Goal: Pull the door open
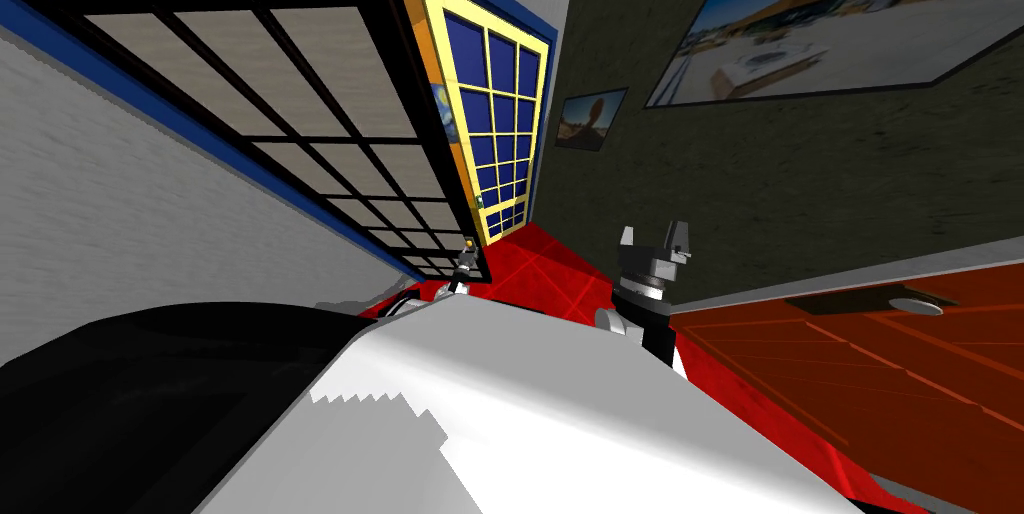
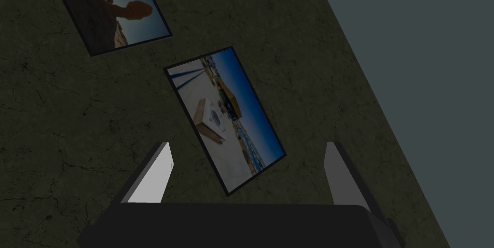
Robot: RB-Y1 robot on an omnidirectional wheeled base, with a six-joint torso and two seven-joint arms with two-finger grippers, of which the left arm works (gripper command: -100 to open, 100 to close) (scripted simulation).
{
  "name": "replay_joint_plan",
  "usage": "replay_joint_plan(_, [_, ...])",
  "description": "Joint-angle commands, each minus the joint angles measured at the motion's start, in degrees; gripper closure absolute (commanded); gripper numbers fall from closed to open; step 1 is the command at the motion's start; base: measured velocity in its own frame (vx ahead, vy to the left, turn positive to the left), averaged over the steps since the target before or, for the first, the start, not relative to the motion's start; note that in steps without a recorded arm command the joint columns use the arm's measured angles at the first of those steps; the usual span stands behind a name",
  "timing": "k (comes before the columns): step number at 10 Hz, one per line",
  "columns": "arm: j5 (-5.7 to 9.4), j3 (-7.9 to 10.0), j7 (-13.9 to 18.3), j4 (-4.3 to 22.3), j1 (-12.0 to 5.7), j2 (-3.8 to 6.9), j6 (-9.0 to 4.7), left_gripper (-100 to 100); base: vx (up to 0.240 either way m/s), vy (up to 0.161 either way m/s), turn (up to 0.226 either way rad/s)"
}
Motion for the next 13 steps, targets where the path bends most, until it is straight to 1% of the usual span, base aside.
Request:
replay_joint_plan(1, [-0.29,-0.32,0.75,0.01,0.09,0.52,0.28,-100,-0.206,0.011,0.025])
replay_joint_plan(4, [-1.11,-1.27,2.48,-0.09,0.11,1.64,0.92,-100,-0.262,0.02,0.011])
replay_joint_plan(5, [-0.96,-1.1,2.09,-0.43,0.28,1.42,0.98,-100,-0.114,0.005,0.001])
replay_joint_plan(6, [-0.67,-0.73,2.4,-0.21,0.75,1.79,0.43,-100,0.096,0.013,-0.111])
replay_joint_plan(8, [-0.41,-0.41,2.57,-0.05,1.11,2.06,-0.05,-100,0.201,0.021,-0.057])
replay_joint_plan(12, [0.44,0.65,3.11,0.49,2.3,2.95,-1.63,-100,0.259,0.032,-0.092])
replay_joint_plan(13, [0.44,0.65,3.11,0.49,2.3,2.95,-1.63,-100,0.175,0.022,-0.011])
